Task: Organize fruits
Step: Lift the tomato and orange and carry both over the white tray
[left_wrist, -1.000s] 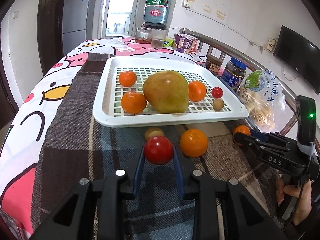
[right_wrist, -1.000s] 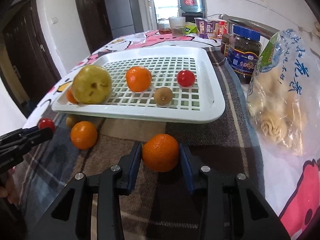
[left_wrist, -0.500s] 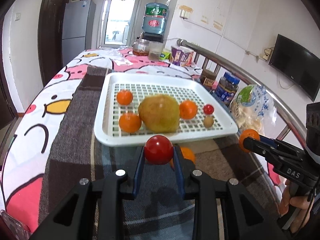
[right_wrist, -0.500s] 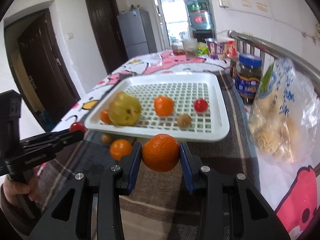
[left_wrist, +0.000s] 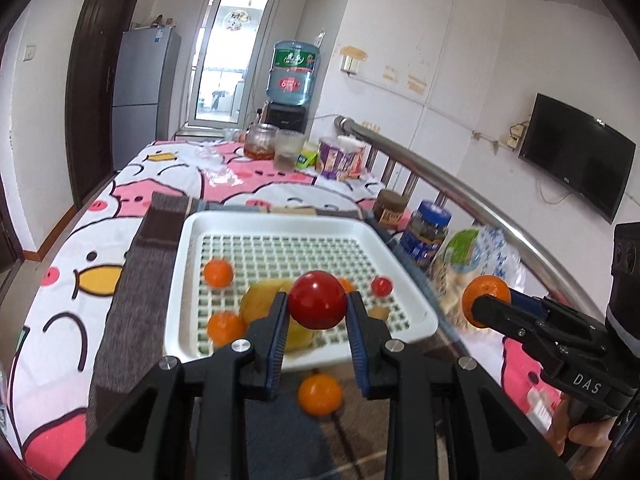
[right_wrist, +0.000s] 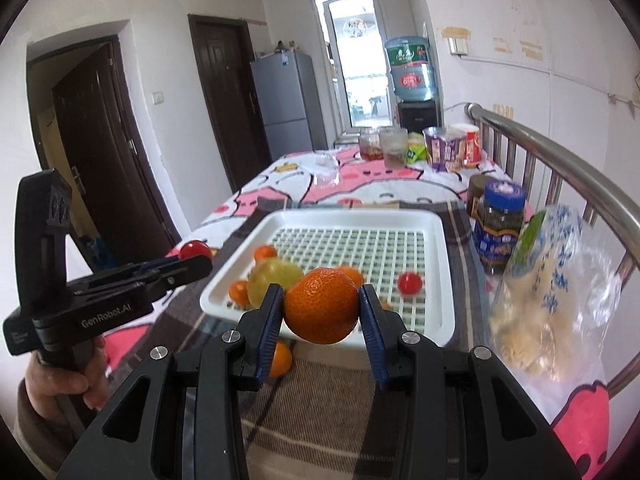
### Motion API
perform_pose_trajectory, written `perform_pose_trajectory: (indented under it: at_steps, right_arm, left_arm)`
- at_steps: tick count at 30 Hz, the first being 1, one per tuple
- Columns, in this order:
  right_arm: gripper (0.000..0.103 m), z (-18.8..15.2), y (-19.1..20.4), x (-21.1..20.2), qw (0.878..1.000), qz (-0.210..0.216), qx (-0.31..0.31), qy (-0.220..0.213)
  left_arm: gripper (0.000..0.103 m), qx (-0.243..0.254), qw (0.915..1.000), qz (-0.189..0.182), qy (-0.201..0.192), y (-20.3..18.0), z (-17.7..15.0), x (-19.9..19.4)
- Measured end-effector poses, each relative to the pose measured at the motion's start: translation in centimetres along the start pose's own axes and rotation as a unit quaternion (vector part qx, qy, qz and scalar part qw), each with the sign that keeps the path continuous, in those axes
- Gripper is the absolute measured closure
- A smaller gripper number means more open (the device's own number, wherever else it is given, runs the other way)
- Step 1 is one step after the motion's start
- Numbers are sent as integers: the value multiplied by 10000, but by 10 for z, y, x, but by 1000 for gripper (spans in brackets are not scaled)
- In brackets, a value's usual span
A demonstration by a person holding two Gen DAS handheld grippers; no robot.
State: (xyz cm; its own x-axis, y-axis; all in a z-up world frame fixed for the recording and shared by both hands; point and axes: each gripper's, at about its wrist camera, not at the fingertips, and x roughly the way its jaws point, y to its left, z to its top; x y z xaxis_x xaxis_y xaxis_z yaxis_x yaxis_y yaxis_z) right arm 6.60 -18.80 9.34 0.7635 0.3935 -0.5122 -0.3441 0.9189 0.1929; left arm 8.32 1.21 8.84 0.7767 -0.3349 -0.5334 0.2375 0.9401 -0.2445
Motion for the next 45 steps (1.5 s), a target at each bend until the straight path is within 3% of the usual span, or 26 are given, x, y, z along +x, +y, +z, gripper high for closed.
perform_pose_trajectory:
  at_steps: [18, 33, 45]
  right_arm:
    - [66, 51, -11, 21, 9988, 140, 253, -404]
    - [66, 72, -30, 59, 9981, 82, 460, -398]
    - [66, 77, -54, 95, 9976, -21, 661, -207]
  left_arm:
    - [72, -66, 9998, 25, -185, -5, 33, 24]
    - [72, -317, 9992, 87, -226, 14, 57, 58]
    - [72, -512, 9984, 219, -17, 33, 66, 98]
